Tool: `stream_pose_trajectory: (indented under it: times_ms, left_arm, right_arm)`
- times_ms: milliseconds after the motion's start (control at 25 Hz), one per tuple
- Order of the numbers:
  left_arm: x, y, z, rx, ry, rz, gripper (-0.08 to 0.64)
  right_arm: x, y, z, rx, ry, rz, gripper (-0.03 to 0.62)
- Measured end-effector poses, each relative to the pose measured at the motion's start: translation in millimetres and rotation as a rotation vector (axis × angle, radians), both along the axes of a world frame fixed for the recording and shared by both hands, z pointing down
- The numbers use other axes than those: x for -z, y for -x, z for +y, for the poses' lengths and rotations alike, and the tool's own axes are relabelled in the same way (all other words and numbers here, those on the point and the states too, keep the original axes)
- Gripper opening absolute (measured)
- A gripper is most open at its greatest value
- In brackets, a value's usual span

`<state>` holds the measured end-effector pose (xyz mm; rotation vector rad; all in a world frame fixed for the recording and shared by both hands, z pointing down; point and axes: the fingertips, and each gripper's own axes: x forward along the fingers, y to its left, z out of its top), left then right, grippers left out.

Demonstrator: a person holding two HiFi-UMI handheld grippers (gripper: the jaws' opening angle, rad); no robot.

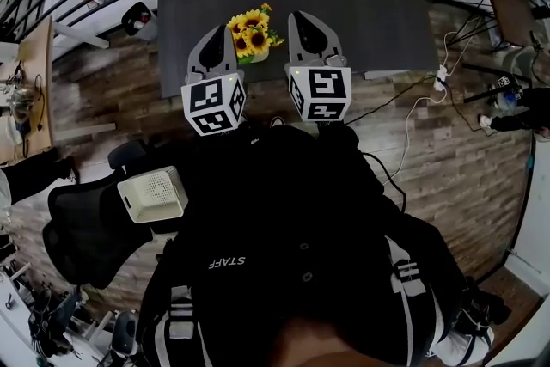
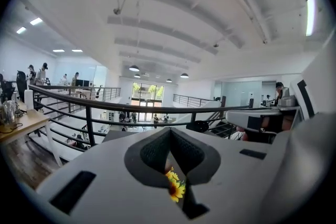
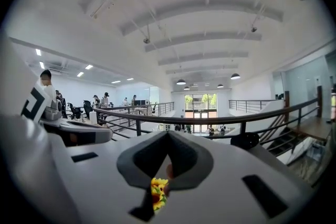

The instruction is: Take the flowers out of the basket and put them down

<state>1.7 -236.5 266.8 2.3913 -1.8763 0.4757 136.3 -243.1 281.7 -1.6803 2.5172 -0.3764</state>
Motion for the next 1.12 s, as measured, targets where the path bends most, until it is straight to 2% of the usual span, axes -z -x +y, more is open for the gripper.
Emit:
stream_pose_trajectory:
  times_ms: [400,1120]
  left_arm:
    - [23,-18,-9,-0.059,-0.055,0.018,0.002]
    - [24,-22,-23,-0.058,-0.043,-0.001,0.002]
  right_arm:
    - [28,3,-4,0.023,-0.069,0.004,0.014]
    - [25,2,-16,0.039,-0.075,0.008,0.014]
